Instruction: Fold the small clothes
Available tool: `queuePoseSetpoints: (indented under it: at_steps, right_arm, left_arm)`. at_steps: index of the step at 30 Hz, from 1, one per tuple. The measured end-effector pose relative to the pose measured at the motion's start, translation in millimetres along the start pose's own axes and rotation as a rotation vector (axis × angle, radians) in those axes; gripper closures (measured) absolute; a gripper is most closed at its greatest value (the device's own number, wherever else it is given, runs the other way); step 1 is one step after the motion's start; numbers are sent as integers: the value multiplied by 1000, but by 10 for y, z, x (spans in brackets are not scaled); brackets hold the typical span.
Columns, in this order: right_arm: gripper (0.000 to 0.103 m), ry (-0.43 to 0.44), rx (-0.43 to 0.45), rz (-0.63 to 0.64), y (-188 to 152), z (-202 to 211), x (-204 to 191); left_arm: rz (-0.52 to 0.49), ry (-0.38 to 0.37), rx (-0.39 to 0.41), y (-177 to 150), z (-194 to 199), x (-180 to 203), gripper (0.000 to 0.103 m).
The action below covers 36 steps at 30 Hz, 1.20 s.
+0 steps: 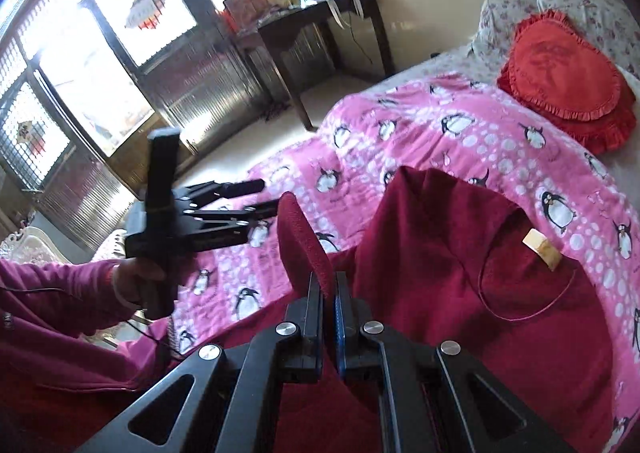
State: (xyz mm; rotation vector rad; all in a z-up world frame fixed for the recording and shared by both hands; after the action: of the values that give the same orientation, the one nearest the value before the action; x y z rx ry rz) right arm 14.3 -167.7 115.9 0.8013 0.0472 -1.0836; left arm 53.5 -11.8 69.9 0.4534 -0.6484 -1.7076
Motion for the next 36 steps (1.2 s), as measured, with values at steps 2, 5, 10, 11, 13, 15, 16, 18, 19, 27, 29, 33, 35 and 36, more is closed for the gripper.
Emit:
queuePoseSetpoints:
  at_steps: [2, 5, 10, 11, 13, 15, 16, 18, 19, 27, 29, 33, 35, 36]
  right_arm:
    - [99, -42, -52, -39, -3, -286, 325]
    - [99, -89, -77, -120, 17, -593, 757]
    - [99, -159, 8, -251, 15, -592, 1126]
    - [99, -198, 38, -276, 17, -501, 1171]
    - [93, -259, 91, -324, 6, -379, 1283]
    - [74, -302, 142, -368, -21, -217, 1323]
    - [71, -308, 174, -379, -43, -121, 1309]
    - [68, -307, 214, -380, -86, 22, 1225]
    - [67, -307, 233, -378, -124, 92, 1157]
    - [67, -280, 197, -233, -337, -250, 526]
    - [67, -298, 185, -210, -375, -378, 481]
    - [67, -359, 167, -174, -258, -636, 527]
    - [67, -400, 133, -141, -211, -764, 580]
    - [67, -406, 116, -137, -201, -824, 616]
  left_arm:
    - [-1, -1, -11, -33, -34, -11, 38]
    - [-17, -8, -33, -69, -123, 75, 38]
    - [-43, -22, -35, -71, -196, 233, 38]
    - [-46, -26, -37, -70, -206, 266, 38]
    - [-51, -35, -41, -69, -233, 330, 38]
    - [-56, -41, -41, -71, -252, 391, 38]
    - [-60, -43, -41, -73, -261, 416, 38]
    - [-68, -46, -42, -75, -284, 480, 38]
    - [-72, -49, -42, -77, -293, 508, 38]
    - [-94, -45, -46, -118, -352, 623, 39]
    - [-94, -40, -49, -126, -363, 612, 39]
    - [-84, -36, -55, -122, -393, 556, 39]
    - [-76, -30, -58, -120, -416, 507, 39]
    - [-69, -29, -61, -123, -433, 477, 38]
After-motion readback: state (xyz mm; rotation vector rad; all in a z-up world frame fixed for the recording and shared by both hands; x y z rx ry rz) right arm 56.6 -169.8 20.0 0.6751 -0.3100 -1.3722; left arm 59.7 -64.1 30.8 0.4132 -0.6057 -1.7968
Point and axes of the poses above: each gripper's, at about its wrist camera, not at the fingertips, and z roughly against the way its jaws point, x to its right, y to its top, the point moved 7 cm from there along -z, roughly the way its jaws point, and after that the axes turned 5 degrees about y, right-handed, at the moved point
